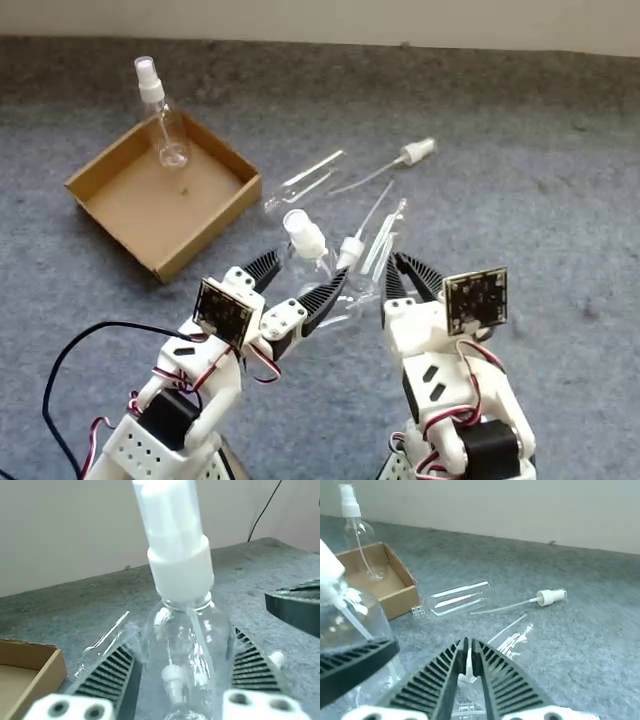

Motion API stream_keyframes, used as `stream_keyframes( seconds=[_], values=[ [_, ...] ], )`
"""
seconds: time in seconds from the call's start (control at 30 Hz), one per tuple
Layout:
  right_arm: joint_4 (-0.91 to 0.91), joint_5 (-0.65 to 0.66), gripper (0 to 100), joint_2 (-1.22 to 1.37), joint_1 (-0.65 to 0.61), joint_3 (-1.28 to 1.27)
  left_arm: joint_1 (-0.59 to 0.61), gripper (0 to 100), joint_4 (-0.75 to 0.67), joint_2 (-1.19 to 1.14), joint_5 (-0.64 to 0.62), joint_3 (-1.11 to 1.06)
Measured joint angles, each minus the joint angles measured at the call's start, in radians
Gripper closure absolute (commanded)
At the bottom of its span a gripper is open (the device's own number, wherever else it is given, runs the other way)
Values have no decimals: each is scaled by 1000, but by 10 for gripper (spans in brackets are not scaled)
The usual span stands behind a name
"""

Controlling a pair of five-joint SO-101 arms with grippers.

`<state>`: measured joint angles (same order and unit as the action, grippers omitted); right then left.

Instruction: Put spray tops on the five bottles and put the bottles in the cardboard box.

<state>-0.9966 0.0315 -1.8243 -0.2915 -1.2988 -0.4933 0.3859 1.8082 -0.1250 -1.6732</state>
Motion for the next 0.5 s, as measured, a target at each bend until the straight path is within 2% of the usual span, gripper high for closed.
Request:
stream_keyframes(
  seconds=[0.2,0.5],
  values=[
    [124,0,995,2,-2,-143,75,912,-15,0,0,0],
    [359,0,995,3,-2,-321,86,912,-127,0,0,0]
  ],
)
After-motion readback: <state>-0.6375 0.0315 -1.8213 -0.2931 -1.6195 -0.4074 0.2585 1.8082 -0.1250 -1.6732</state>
